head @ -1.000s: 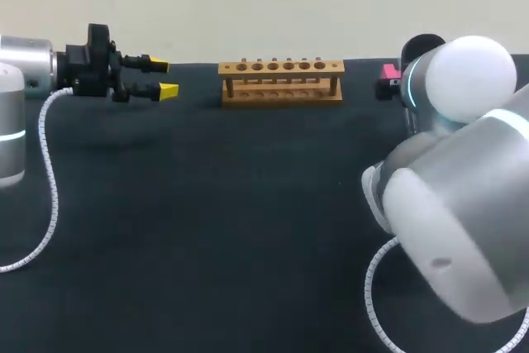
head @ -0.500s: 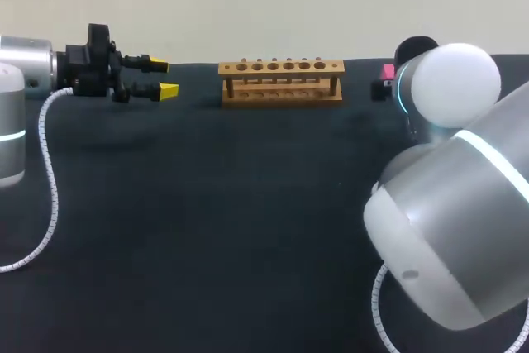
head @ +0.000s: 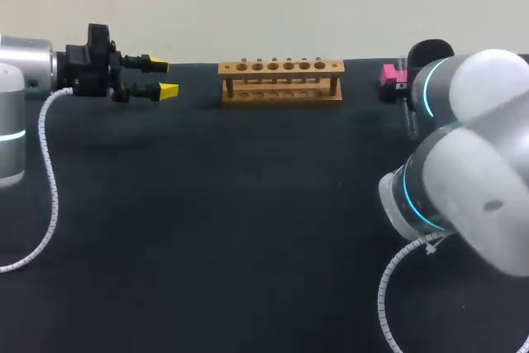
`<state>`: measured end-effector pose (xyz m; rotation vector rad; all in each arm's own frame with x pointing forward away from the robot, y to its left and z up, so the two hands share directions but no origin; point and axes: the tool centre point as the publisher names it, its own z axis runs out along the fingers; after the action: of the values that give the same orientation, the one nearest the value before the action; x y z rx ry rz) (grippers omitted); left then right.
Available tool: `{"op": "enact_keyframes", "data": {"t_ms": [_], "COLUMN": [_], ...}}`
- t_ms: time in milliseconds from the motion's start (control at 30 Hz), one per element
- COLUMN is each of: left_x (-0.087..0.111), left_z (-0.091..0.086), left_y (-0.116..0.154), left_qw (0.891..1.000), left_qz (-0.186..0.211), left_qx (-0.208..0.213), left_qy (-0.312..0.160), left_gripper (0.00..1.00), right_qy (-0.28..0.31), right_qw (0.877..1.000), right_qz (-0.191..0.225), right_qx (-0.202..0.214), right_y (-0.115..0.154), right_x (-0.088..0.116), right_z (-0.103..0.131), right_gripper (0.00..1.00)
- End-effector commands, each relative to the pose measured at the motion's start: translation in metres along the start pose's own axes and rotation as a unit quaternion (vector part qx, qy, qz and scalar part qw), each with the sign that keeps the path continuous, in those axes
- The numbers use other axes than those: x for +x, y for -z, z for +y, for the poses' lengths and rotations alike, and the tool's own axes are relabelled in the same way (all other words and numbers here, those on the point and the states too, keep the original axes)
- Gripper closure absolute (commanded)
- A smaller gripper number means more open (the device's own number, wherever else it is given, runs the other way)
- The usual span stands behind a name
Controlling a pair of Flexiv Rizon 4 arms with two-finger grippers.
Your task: Grasp the test tube, adjust it, and insert it.
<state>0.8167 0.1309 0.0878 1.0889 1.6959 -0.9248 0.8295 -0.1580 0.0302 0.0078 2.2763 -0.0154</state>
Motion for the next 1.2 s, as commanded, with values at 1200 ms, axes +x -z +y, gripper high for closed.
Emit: {"op": "enact_keyframes", "data": {"t_ms": [1200], "left_x": [0.001], "left_z": [-0.001], "left_y": [0.001], "left_qw": [1.0], "left_qz": [-0.002], "left_qx": [-0.001], "left_qy": [-0.001], "left_gripper": [0.0], "right_qy": [0.024], "right_qw": [0.997], "right_qz": [0.018], "right_qx": [-0.077], "right_y": [-0.036], "right_x": [0.002], "right_z": [-0.001], "right_gripper": [0.0]}}
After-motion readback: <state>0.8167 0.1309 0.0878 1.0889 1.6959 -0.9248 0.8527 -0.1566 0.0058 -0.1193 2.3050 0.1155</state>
